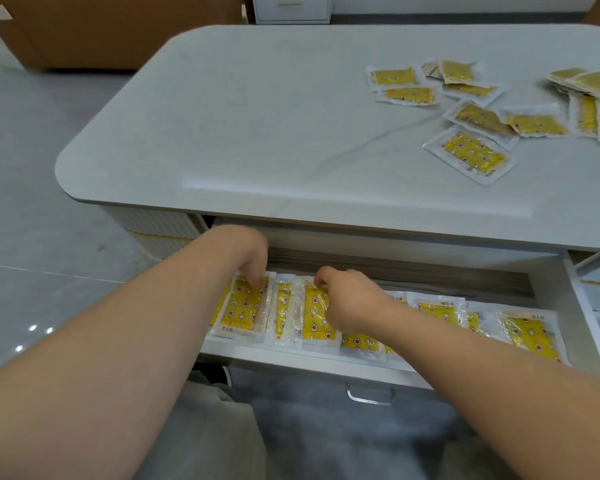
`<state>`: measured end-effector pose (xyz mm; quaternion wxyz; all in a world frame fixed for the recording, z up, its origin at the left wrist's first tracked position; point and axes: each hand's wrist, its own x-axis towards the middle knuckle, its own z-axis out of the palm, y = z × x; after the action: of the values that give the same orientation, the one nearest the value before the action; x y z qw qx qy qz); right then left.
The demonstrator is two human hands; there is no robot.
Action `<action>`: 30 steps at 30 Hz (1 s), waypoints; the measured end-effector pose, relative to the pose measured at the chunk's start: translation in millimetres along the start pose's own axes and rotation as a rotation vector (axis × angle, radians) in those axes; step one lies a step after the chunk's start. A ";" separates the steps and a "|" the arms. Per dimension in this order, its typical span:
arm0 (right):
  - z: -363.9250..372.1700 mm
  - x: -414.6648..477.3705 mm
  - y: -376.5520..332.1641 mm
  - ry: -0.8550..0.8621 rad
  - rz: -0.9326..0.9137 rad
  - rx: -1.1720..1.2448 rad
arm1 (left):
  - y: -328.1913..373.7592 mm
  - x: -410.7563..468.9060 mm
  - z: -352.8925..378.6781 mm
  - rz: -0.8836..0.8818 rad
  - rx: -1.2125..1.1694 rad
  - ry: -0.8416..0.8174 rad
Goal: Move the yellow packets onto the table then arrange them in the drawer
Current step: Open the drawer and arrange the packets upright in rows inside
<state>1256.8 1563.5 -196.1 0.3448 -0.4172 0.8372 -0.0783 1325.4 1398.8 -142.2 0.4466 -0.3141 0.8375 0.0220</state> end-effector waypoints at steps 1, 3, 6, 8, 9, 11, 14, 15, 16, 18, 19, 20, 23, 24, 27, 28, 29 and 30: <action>0.0 0.0 0.7 -0.008 0.014 -0.047 | 2.4 -1.5 -1.5 0.010 0.017 -0.002; -0.2 -1.0 0.8 -0.003 0.043 -0.148 | 6.2 -2.8 -3.6 0.029 0.040 -0.008; 1.9 -1.1 2.8 0.014 0.047 -0.226 | 10.0 -3.4 -5.8 0.054 0.039 -0.006; 1.1 -2.7 4.0 -0.008 0.040 -0.242 | 12.2 -5.6 -7.5 0.062 0.007 0.007; -1.9 -4.8 3.8 -0.007 0.032 -0.248 | 12.6 -7.0 -9.0 0.059 -0.012 0.013; -12.5 -9.3 2.6 0.026 0.007 -0.260 | 13.6 -13.5 -14.0 0.059 -0.065 0.014; -41.3 -15.2 3.5 0.104 -0.022 -0.276 | 14.5 -28.7 -26.4 0.130 -0.168 0.055; -53.7 -18.0 4.8 0.128 -0.019 -0.247 | 15.3 -35.4 -31.5 0.172 -0.225 0.076; -67.1 -21.6 6.8 0.153 -0.013 -0.188 | 16.8 -43.1 -37.2 0.222 -0.291 0.096; -94.4 -31.4 12.7 0.205 0.004 0.009 | 21.4 -56.0 -47.8 0.327 -0.399 0.177; -107.4 -36.9 16.7 0.233 0.013 0.126 | 24.8 -61.0 -52.0 0.369 -0.424 0.251; -119.0 -41.1 21.3 0.269 0.025 0.236 | 29.0 -65.1 -55.2 0.395 -0.441 0.349; -145.5 -42.0 46.3 0.459 0.107 0.377 | 43.1 -62.6 -59.9 0.402 -0.571 0.670; -151.6 -39.1 57.3 0.541 0.135 0.357 | 48.2 -59.1 -60.6 0.399 -0.610 0.760; -163.8 -29.7 93.1 0.768 0.235 0.201 | 68.9 -44.2 -66.6 0.444 -0.652 0.960; -166.3 -26.8 104.3 0.801 0.264 0.154 | 78.1 -38.5 -71.7 0.478 -0.650 1.003; -167.9 -23.8 115.1 0.805 0.279 0.105 | 88.9 -31.7 -78.9 0.513 -0.626 1.038; -169.3 -20.6 124.8 0.788 0.282 0.051 | 100.4 -24.2 -88.3 0.548 -0.584 1.065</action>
<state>1076.1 1632.3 -110.9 0.0157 -0.2279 0.9519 -0.2043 1215.6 1463.5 -95.2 -0.1533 -0.1660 0.9529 0.2024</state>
